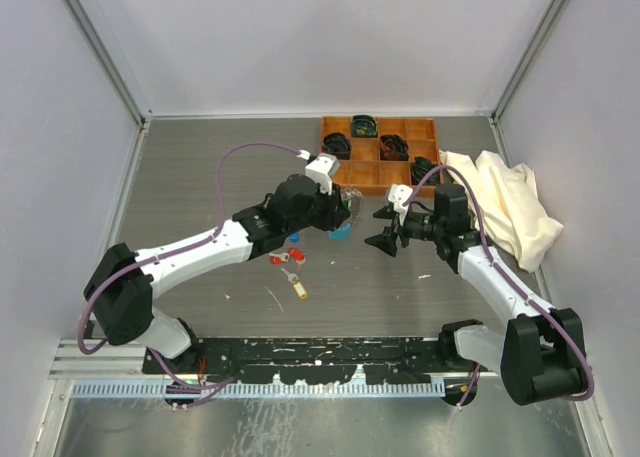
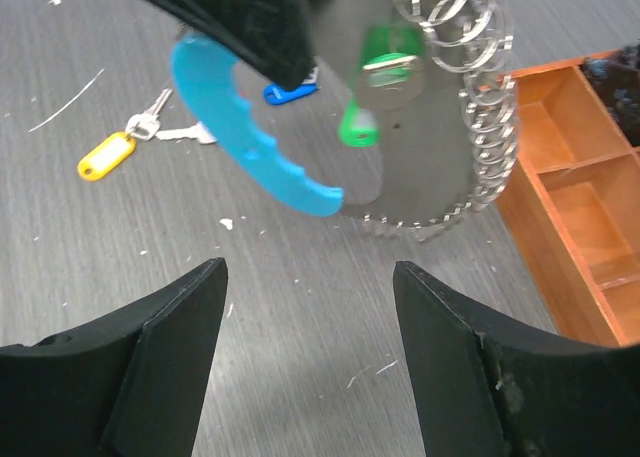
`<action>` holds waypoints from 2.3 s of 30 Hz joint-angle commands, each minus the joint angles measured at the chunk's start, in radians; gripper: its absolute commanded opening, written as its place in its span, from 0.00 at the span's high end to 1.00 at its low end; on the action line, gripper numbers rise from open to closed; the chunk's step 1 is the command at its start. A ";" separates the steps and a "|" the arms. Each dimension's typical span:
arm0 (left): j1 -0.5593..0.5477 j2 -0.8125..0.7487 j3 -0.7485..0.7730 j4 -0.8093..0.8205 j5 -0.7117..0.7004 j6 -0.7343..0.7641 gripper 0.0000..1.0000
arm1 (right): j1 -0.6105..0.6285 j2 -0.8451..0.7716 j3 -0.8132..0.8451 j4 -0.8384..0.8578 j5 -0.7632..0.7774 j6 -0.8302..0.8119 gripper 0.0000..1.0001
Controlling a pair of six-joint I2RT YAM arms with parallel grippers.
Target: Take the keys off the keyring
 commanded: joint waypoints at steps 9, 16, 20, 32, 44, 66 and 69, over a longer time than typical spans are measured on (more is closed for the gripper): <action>-0.001 -0.063 0.093 0.025 0.023 -0.130 1.00 | 0.070 -0.030 -0.075 0.433 0.103 0.251 0.24; -0.020 -0.050 0.142 -0.007 0.044 -0.162 1.00 | 0.111 -0.040 -0.085 0.484 0.234 0.247 0.25; -0.022 -0.059 0.158 -0.035 0.043 -0.178 1.00 | 0.117 -0.061 -0.068 0.476 0.283 0.245 0.27; -0.030 -0.063 0.224 -0.146 0.047 -0.206 1.00 | 0.154 -0.092 -0.036 0.448 0.286 0.229 0.32; -0.043 -0.059 0.249 -0.207 0.045 -0.205 1.00 | 0.189 -0.107 -0.040 0.479 0.323 0.223 0.45; -0.054 -0.077 0.251 -0.259 0.019 -0.144 1.00 | 0.202 -0.113 -0.014 0.419 0.192 0.176 0.70; -0.053 -0.080 0.251 -0.276 0.007 -0.125 1.00 | 0.201 -0.114 -0.006 0.397 0.165 0.168 0.73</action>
